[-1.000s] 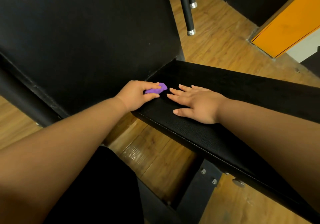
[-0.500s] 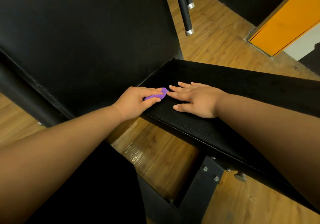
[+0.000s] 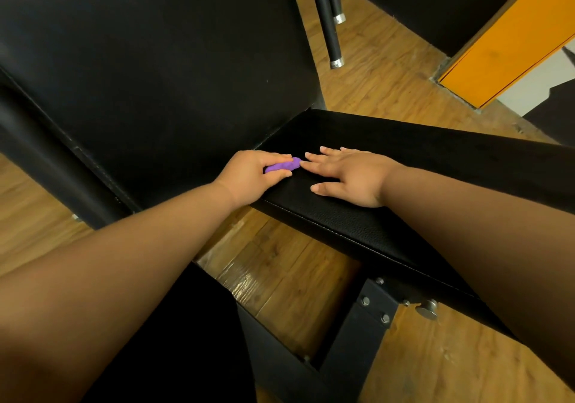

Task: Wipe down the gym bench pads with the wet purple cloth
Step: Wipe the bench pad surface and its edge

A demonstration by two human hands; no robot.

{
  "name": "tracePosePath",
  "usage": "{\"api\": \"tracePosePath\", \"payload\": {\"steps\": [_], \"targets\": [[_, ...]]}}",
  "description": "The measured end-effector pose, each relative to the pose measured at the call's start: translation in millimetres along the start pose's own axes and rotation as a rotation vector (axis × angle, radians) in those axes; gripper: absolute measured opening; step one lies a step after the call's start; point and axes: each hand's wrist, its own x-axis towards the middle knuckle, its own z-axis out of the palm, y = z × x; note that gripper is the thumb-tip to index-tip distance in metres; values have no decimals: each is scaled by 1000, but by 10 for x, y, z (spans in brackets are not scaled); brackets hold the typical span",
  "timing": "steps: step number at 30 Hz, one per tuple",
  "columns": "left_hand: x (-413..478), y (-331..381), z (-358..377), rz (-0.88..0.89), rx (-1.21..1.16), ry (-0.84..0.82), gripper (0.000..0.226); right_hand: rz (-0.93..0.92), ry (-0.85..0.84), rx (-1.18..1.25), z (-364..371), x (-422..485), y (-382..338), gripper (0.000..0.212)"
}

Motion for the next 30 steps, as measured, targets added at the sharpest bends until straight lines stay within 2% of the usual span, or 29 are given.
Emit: {"api": "tracePosePath", "payload": {"steps": [3, 6, 9, 11, 16, 18, 22, 26, 30], "targets": [[-39, 86, 34, -73, -87, 57, 39, 4, 59, 49, 4, -33, -3, 64], [-127, 195, 58, -93, -270, 55, 38, -48, 158, 91, 14, -88, -18, 64], [-150, 201, 21, -119, -361, 47, 40, -56, 305, 319, 29, -61, -102, 58], [-153, 128, -43, -129, -322, 39, 40, -59, 353, 414, 31, 6, -195, 51], [-264, -60, -189, -185, -234, -19, 54, -52, 356, 407, -2, 198, -306, 17], [-302, -76, -213, -222, -236, 11, 50, -28, 382, 357, -74, 214, -285, 5], [-357, -35, -180, -241, -248, 59, 36, 16, 399, 232, -238, 97, -205, 7], [-371, -61, -114, -258, -255, -22, 43, -82, 298, 140, -266, 54, -281, 28], [-315, -171, -27, -223, -144, -41, 46, -110, 312, 156, -191, 187, -370, 29]]}}
